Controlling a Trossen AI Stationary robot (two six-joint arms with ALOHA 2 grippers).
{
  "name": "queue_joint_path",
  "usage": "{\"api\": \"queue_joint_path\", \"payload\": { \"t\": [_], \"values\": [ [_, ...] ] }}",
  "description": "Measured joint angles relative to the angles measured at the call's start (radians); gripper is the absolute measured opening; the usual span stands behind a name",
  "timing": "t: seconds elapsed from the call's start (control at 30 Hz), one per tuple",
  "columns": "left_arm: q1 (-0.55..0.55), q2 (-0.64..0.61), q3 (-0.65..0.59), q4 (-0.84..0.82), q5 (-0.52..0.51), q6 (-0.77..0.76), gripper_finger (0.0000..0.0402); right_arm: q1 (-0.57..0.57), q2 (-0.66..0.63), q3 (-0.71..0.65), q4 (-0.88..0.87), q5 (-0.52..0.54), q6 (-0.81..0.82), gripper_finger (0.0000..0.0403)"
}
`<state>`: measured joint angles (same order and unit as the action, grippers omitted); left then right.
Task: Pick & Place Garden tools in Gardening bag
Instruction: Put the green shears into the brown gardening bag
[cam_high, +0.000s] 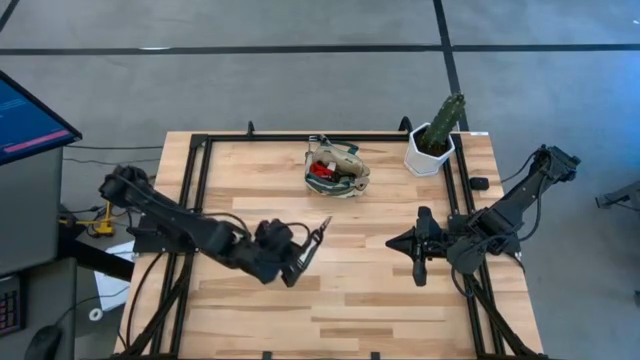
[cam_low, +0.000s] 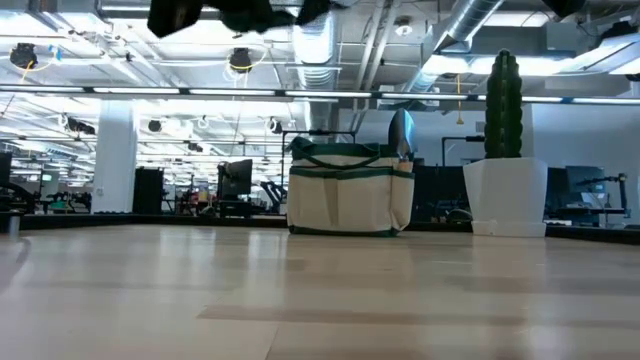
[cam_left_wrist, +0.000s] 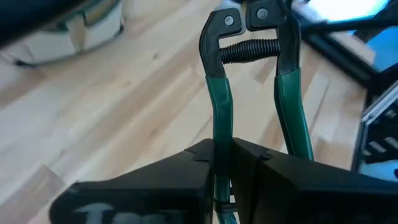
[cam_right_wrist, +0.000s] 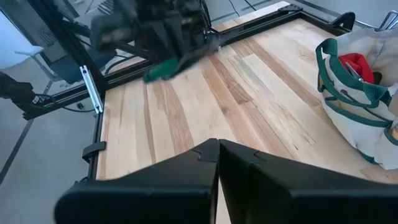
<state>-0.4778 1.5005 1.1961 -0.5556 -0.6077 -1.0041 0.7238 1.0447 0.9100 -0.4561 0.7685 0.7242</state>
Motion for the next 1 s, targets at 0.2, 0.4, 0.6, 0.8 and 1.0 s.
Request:
{"api": "queue_joint_path", "payload": {
  "t": [0.2, 0.4, 0.6, 0.8, 1.0],
  "values": [
    [0.0, -0.085, 0.0, 0.0, -0.095, 0.083, 0.0006, 0.0, 0.0, 0.0, 0.0, 0.0, 0.0, 0.0],
    [0.001, -0.115, 0.0, 0.003, -0.27, 0.156, 0.0006, 0.0, 0.0, 0.0, 0.027, 0.0, 0.0, 0.0],
    [0.003, -0.101, 0.0, 0.018, -0.388, 0.194, 0.0006, 0.0, 0.0, 0.0, 0.131, -0.014, -0.025, 0.0],
    [0.013, -0.098, 0.001, 0.109, -0.497, 0.309, 0.0006, 0.0, 0.0, 0.0, 0.289, -0.044, -0.17, 0.0],
    [0.014, -0.098, 0.001, 0.2, -0.631, 0.483, 0.0006, -0.017, 0.0, 0.0, 0.393, -0.05, -0.276, 0.0]
  ]
}}
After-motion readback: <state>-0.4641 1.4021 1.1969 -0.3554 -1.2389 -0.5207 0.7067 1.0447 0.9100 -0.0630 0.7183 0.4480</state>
